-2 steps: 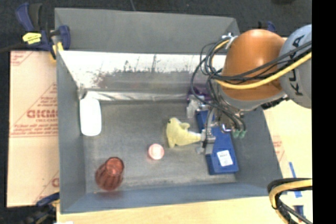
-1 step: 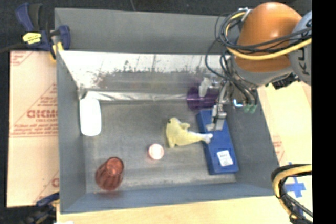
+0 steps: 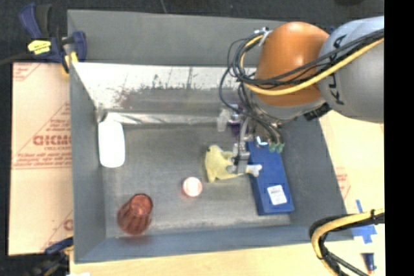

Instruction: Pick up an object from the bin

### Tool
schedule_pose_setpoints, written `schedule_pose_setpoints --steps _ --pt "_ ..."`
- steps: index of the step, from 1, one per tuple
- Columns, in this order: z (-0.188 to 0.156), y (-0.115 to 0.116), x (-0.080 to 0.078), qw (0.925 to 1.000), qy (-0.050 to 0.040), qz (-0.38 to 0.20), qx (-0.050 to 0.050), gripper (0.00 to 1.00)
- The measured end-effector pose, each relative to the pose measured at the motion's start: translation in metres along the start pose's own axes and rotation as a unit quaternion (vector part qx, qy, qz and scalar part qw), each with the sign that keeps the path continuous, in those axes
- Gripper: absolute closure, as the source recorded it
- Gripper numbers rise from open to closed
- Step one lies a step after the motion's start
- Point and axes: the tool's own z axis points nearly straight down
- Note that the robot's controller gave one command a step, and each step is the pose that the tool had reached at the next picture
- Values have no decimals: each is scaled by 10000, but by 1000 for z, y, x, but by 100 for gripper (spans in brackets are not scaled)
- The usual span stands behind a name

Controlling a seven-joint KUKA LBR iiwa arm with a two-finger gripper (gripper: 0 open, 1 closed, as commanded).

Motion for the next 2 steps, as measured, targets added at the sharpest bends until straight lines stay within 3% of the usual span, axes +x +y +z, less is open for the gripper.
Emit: schedule_pose_setpoints --steps 1,2 --pt "50 3 7 10000 -59 31 -17 0" --pt "81 -19 14 9985 -38 -549 22 0"
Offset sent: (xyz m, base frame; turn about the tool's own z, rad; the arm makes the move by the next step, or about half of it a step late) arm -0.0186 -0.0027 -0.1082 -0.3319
